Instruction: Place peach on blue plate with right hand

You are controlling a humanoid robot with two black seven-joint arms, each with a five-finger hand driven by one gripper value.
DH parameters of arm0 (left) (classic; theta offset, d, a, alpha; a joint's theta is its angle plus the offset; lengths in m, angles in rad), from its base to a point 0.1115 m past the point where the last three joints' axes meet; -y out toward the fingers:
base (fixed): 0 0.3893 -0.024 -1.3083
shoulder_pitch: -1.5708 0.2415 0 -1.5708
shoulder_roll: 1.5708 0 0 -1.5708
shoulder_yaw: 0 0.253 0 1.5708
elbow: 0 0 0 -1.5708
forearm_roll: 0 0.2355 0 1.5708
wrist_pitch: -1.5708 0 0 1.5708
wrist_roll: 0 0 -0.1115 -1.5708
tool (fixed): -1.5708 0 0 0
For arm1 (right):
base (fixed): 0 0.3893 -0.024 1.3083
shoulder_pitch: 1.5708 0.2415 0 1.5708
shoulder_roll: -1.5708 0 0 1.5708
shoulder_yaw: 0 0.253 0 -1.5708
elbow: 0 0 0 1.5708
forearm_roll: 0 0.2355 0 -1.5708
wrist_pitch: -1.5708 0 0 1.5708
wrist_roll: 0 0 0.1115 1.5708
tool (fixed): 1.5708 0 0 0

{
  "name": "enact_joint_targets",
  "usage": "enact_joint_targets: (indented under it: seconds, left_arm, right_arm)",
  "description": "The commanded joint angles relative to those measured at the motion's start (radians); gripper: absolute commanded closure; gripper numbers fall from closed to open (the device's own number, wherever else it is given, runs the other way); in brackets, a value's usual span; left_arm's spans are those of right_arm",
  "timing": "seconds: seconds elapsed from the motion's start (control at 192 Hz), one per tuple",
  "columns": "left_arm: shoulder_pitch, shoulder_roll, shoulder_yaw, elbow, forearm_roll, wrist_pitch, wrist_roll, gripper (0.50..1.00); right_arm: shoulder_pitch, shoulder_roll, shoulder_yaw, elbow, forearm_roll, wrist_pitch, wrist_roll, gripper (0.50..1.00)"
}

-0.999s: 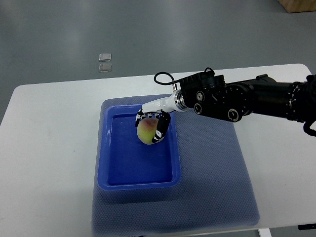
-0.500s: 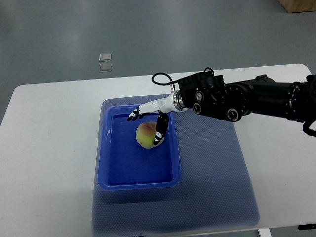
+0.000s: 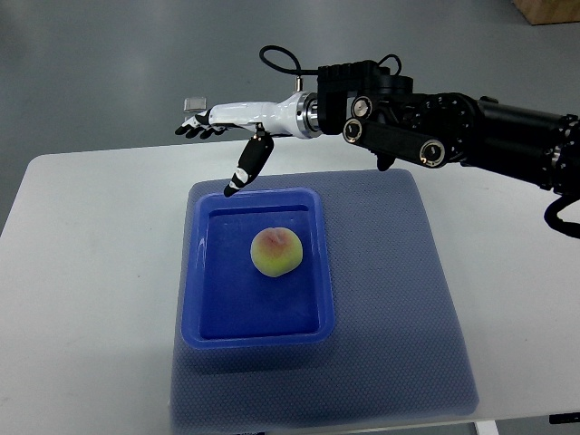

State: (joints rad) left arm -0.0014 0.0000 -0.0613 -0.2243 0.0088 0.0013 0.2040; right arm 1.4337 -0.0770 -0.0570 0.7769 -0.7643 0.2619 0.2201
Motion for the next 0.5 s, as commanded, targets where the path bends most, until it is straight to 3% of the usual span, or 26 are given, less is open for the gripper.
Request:
enact_joint_targets:
  seconds: [0.0, 0.141, 0.276, 0.494]
  left_arm:
    - [0.000, 0.000, 0.000, 0.000, 0.000, -0.001, 0.000, 0.500]
    - [0.000, 0.000, -0.002, -0.001, 0.000, -0.001, 0.000, 0.500]
    - [0.000, 0.000, 0.000, -0.004, 0.002, -0.001, 0.000, 0.500]
    - [0.000, 0.000, 0.000, -0.009, 0.002, -0.001, 0.000, 0.500]
  right_arm:
    - [-0.110, -0.087, 0.172, -0.002, 0.000, -0.001, 0.005, 0.568]
    - [-0.349, -0.119, 0.545, -0.002, 0.023, -0.001, 0.007, 0.568]
    - [-0.532, -0.066, 0.881, -0.002, 0.135, -0.003, 0.007, 0.568]
    - [-0.674, 0.011, 1.099, -0.011, 0.401, -0.041, 0.010, 0.568]
